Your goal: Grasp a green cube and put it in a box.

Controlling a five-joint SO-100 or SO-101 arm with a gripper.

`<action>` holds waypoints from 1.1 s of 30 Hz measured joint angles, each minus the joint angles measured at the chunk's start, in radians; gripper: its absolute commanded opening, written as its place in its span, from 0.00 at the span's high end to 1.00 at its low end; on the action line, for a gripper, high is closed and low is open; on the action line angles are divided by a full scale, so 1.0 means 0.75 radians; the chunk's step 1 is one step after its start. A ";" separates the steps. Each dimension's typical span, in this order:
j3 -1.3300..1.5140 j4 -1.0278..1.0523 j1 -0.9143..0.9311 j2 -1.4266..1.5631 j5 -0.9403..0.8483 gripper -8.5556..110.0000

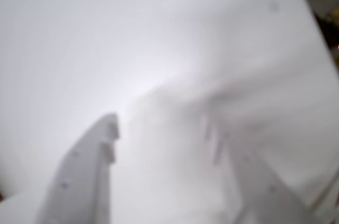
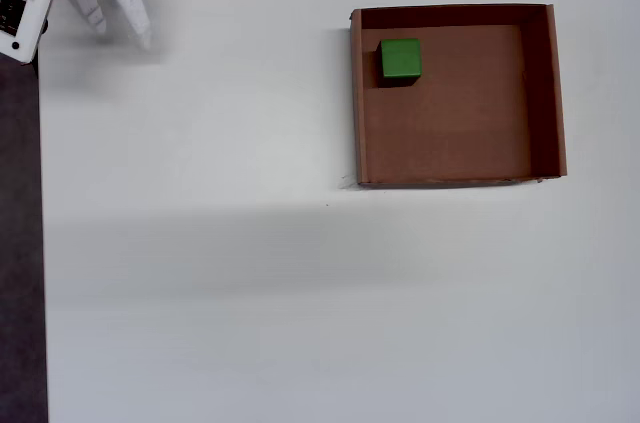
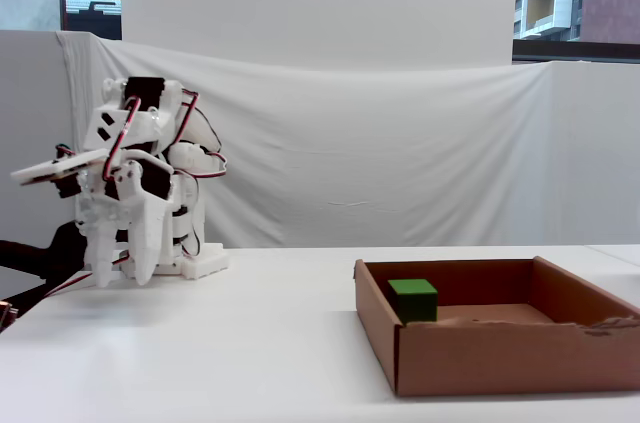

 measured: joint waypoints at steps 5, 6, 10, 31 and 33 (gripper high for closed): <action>0.000 0.000 0.000 0.000 0.004 0.74; 0.000 0.000 0.000 0.000 0.004 0.74; 0.000 0.000 0.000 0.000 0.004 0.74; 0.000 0.000 0.000 0.000 0.018 0.74; 0.000 0.000 0.000 0.000 0.020 0.74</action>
